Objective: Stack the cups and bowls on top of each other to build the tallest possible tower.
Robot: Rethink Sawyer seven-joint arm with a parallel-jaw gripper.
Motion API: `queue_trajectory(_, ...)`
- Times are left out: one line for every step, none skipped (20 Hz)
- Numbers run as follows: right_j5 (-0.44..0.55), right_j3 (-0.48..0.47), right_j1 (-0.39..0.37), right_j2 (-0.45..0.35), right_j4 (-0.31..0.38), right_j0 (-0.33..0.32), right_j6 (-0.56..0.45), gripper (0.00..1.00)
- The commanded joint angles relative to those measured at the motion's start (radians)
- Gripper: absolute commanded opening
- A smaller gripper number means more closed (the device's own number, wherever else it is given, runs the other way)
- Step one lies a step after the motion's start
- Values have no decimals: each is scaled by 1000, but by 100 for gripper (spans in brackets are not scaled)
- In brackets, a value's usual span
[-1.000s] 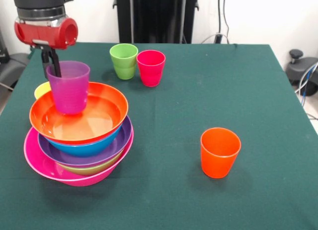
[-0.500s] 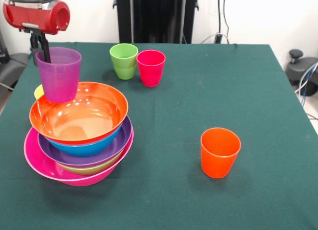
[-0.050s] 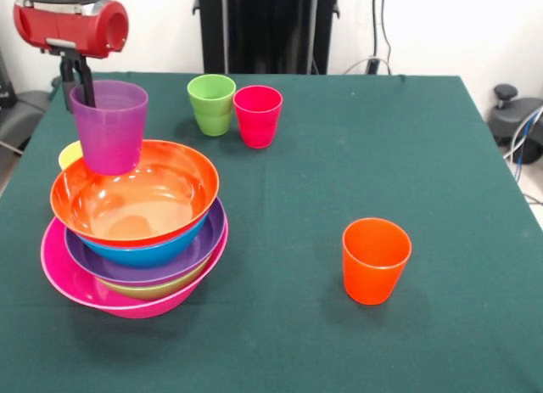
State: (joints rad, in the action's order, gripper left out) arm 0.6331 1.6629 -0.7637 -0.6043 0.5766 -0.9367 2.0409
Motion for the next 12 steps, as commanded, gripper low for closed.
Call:
queue_trajectory(49, 18, 42, 55, 41, 61, -44, 0)
queue_trajectory(45, 19, 44, 58, 43, 64, -40, 0)
queue_trajectory(44, 16, 46, 61, 43, 67, -39, 0)
queue_trajectory(42, 16, 47, 63, 43, 68, -38, 0)
queue_trajectory(43, 16, 45, 65, 42, 71, -36, 0)
queue_trajectory(43, 17, 45, 66, 41, 72, -36, 0)
queue_trajectory(42, 17, 45, 68, 41, 73, -36, 0)
queue_trajectory(41, 18, 46, 69, 40, 73, -38, 0)
queue_trajectory(42, 16, 46, 70, 39, 74, -38, 0)
queue_trajectory(45, 17, 46, 70, 35, 73, -39, 0)
queue_trajectory(47, 18, 45, 72, 35, 75, -38, 0)
queue_trajectory(46, 18, 44, 74, 34, 75, -37, 0)
